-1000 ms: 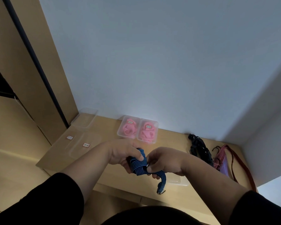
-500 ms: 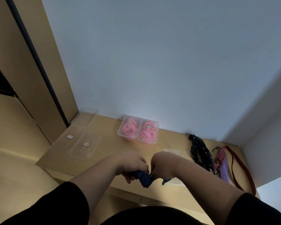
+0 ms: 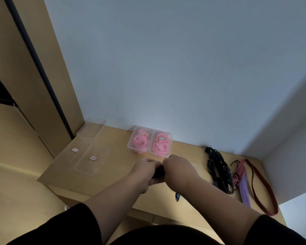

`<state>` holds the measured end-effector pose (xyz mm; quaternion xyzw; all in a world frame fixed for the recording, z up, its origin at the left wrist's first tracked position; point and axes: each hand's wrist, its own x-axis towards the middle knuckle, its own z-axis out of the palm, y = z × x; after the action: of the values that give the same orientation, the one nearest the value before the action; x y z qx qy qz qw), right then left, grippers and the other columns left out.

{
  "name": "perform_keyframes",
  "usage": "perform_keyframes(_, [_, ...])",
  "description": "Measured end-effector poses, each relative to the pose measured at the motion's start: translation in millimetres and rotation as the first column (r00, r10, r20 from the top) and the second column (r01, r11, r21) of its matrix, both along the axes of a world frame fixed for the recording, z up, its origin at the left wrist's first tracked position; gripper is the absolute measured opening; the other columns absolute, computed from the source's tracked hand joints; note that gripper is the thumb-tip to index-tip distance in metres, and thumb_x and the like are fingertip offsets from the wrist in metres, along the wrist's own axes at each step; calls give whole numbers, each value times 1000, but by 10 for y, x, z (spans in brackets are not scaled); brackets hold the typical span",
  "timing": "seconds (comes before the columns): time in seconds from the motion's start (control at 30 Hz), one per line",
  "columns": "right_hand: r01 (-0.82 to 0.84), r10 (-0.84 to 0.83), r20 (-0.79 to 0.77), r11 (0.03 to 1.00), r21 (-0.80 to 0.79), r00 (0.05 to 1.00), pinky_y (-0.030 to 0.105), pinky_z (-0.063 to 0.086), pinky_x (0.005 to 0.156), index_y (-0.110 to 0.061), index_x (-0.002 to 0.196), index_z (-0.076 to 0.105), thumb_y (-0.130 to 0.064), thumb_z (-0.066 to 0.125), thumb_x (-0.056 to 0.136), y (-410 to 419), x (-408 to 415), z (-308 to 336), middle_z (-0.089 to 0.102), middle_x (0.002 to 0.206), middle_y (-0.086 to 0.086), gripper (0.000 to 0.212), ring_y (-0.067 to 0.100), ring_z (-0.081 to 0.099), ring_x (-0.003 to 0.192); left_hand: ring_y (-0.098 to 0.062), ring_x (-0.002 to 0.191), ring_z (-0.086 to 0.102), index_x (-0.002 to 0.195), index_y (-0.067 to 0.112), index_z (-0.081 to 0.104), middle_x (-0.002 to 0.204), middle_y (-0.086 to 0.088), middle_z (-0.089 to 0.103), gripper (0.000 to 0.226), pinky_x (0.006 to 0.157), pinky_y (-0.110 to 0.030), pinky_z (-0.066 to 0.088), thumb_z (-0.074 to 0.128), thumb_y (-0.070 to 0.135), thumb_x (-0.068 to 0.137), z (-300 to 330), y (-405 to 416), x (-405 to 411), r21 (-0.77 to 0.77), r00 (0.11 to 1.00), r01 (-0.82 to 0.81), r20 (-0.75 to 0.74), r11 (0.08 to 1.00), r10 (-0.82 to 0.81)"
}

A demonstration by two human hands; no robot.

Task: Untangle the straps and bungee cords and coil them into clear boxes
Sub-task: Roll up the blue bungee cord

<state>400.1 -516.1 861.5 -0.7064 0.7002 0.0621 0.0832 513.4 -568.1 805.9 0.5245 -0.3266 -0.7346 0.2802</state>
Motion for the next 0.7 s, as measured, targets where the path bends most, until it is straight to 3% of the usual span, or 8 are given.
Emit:
perform_keyframes(0.13, [-31, 49, 69, 972, -233, 996, 34, 36, 64, -13, 111, 62, -4, 50, 87, 59, -30, -61, 53, 102, 6, 28, 27, 53, 87, -30, 72, 74, 103, 1, 62, 100, -24, 72, 14, 60, -38, 60, 68, 3, 90, 174, -130, 7, -73, 991, -75, -113, 994, 67])
perform_keyframes(0.23, [-36, 79, 98, 924, -381, 992, 33, 34, 53, -9, 115, 63, -3, 56, 85, 90, -48, -77, 57, 102, 10, 31, 31, 57, 72, -29, 77, 73, 102, 1, 63, 101, -23, 69, 13, 63, -40, 61, 69, 5, 91, 296, -190, 8, -170, 985, -118, -149, 978, 93])
perform_keyframes(0.33, [38, 86, 226, 870, -492, 970, 35, 46, 46, -6, 121, 65, -3, 66, 86, 77, -71, -36, 62, 110, 13, 35, 37, 63, 64, -27, 72, 74, 99, 5, 65, 105, -23, 65, 10, 67, -44, 61, 71, 7, 90, 432, -244, 22, -278, 977, -147, -189, 949, 96])
perform_keyframes(0.47, [292, -4, 482, 800, -524, 876, 45, 53, 57, -11, 117, 56, -14, 60, 97, 27, -64, 31, 55, 119, 7, 21, 34, 63, 73, -30, 77, 74, 97, 10, 68, 109, -23, 63, 15, 68, -43, 61, 75, 11, 85, 622, -306, 33, -400, 973, -157, -218, 903, 72])
perform_keyframes(0.53, [335, -27, 507, 781, -527, 862, 45, 52, 59, -13, 114, 55, -13, 60, 97, 10, -62, 53, 54, 117, 5, 17, 32, 62, 73, -28, 78, 75, 96, 18, 69, 106, -19, 64, 12, 65, -38, 61, 74, 11, 87, 695, -298, 13, -495, 983, -124, -178, 860, 39])
perform_keyframes(0.63, [338, 47, 552, 746, -573, 833, 39, 55, 69, -13, 114, 59, -8, 63, 94, 30, -49, 85, 54, 112, -1, 22, 23, 63, 82, -32, 82, 74, 90, 29, 71, 105, -18, 65, 15, 60, -32, 59, 74, 14, 85, 777, -268, 3, -564, 987, -104, -161, 819, 14])
perform_keyframes(0.7, [317, 151, 598, 733, -602, 787, 25, 54, 81, -13, 118, 62, -8, 66, 93, 63, -42, 118, 53, 108, -8, 26, 9, 60, 94, -31, 82, 75, 90, 28, 71, 103, -17, 67, 14, 58, -30, 58, 74, 18, 81, 814, -273, 14, -545, 978, -122, -209, 829, 7])
